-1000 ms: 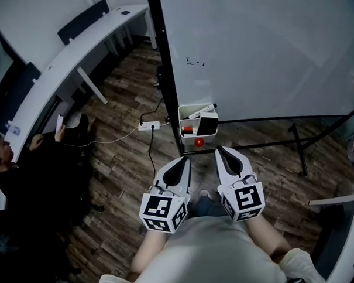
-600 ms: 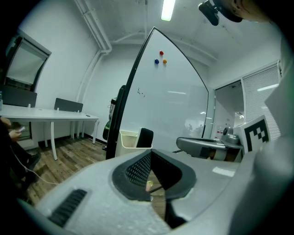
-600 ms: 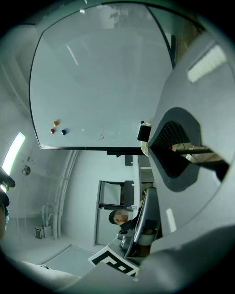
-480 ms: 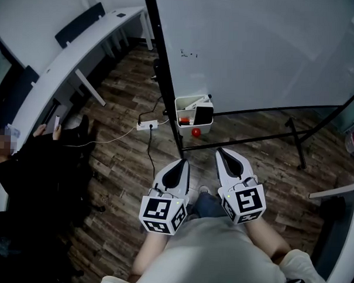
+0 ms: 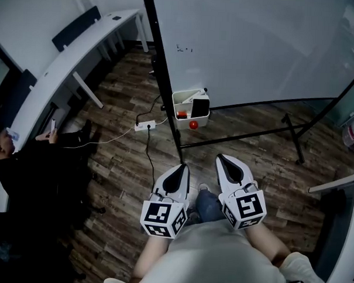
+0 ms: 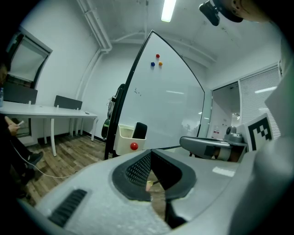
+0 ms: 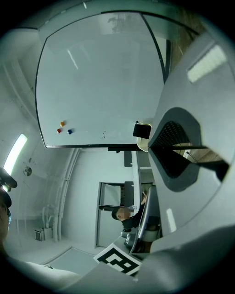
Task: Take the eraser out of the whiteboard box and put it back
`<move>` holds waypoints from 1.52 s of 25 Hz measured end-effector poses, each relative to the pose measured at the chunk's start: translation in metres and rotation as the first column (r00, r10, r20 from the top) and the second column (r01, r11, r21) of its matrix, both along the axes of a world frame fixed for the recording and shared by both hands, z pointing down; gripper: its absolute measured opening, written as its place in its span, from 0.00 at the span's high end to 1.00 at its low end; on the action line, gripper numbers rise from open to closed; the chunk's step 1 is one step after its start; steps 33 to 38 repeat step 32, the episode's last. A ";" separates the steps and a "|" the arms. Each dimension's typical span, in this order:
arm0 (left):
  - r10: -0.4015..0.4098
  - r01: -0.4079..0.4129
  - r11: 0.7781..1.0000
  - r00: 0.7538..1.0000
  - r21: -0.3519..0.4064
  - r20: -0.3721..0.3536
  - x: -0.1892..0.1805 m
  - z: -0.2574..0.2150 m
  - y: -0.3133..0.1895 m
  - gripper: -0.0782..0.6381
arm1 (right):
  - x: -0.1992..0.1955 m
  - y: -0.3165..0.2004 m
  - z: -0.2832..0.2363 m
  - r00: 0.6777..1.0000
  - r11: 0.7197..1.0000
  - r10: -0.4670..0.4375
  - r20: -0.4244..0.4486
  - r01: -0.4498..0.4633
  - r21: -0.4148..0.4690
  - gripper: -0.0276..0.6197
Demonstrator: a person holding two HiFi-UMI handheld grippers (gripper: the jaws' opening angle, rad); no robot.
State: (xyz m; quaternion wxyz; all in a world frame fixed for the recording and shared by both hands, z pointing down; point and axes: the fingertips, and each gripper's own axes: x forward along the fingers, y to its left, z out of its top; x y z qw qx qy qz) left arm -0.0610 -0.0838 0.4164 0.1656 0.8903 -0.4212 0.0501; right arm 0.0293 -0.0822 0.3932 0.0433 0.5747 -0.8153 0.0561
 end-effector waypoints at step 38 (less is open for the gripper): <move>0.001 -0.001 1.000 1.000 -0.028 -0.011 -0.010 0.019 0.024 0.88 | -0.011 0.037 0.016 0.999 1.000 -0.021 -0.026 0.021 -0.022 0.95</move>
